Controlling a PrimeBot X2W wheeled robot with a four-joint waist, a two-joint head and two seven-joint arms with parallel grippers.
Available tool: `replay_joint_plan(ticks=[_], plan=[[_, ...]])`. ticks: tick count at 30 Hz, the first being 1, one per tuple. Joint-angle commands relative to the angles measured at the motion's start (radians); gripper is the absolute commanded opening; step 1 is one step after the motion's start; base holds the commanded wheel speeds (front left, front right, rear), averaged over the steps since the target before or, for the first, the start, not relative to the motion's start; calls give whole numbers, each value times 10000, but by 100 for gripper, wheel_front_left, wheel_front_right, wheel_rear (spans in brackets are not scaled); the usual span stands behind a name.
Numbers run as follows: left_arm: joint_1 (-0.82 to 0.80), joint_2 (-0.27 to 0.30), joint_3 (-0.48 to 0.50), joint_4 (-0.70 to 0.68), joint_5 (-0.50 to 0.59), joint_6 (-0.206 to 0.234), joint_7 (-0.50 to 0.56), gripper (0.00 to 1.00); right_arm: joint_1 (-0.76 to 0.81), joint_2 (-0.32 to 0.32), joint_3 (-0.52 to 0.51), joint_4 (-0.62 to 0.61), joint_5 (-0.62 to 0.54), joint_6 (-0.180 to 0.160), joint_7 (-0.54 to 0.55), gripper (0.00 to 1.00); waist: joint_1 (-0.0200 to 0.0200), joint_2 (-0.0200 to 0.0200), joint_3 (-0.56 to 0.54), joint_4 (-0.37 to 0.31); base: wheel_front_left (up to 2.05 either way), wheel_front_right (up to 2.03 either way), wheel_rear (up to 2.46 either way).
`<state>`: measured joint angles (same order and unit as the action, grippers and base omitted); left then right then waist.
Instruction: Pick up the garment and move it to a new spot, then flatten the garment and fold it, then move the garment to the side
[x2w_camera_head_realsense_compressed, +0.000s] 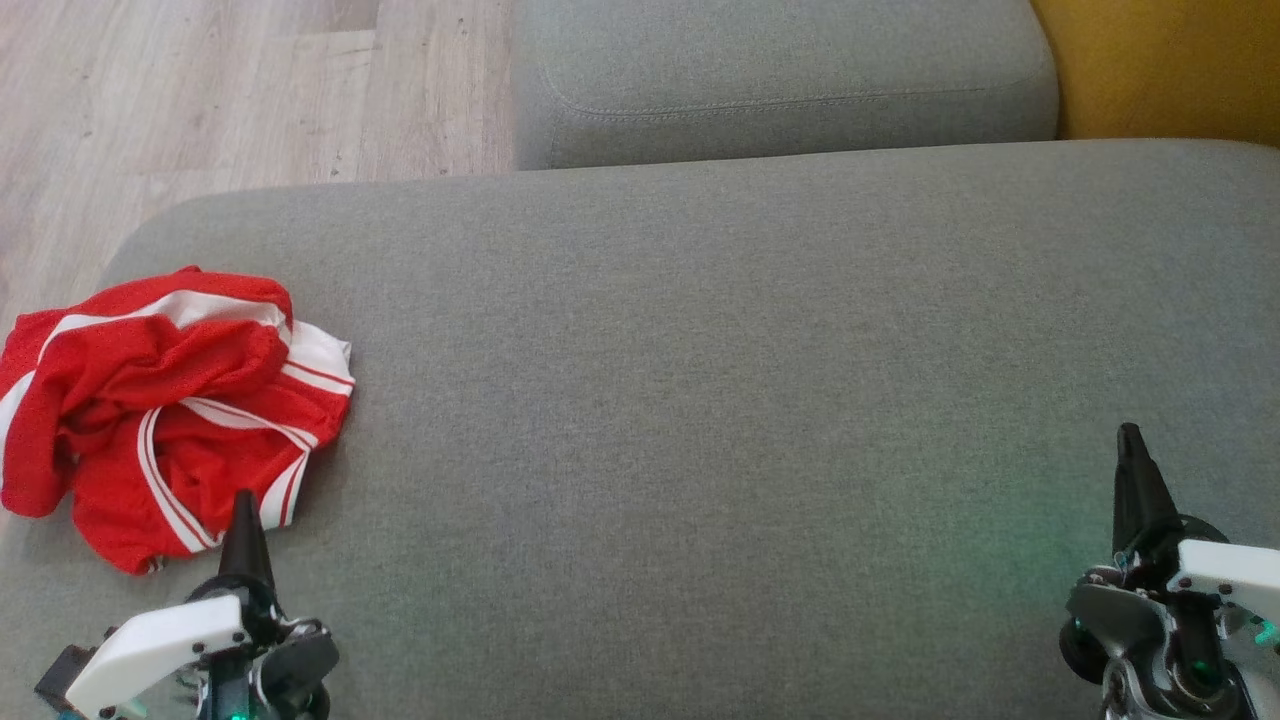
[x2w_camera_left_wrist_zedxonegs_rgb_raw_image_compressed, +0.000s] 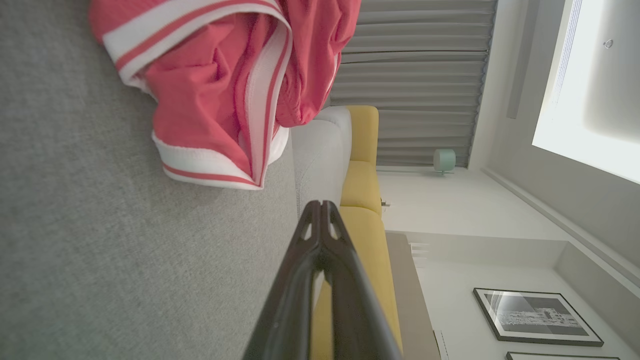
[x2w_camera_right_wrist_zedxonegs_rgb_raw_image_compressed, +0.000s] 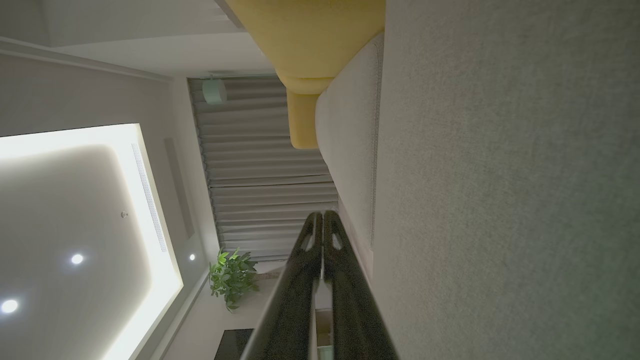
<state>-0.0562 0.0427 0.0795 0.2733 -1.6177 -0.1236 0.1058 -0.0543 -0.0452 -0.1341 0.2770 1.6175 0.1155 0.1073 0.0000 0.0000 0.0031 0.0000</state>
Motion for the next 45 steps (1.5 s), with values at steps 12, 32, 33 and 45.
replay_joint_plan(ticks=[12,32,33,45], plan=[[-518,78,352,-283,98,-71,81,0,-537,-55,198,-322,-94,152,63,0,0,0,0,0,0,0,0],[-518,77,353,-283,99,-71,82,0,-537,-54,196,-322,-95,152,65,0,0,0,0,0,0,0,0],[-518,77,353,-283,99,-71,82,0,-537,-54,196,-322,-95,152,65,0,0,0,0,0,0,0,0],[-519,77,353,-283,100,-71,83,0,-537,-53,195,-322,-96,152,66,0,0,0,0,0,0,0,0]])
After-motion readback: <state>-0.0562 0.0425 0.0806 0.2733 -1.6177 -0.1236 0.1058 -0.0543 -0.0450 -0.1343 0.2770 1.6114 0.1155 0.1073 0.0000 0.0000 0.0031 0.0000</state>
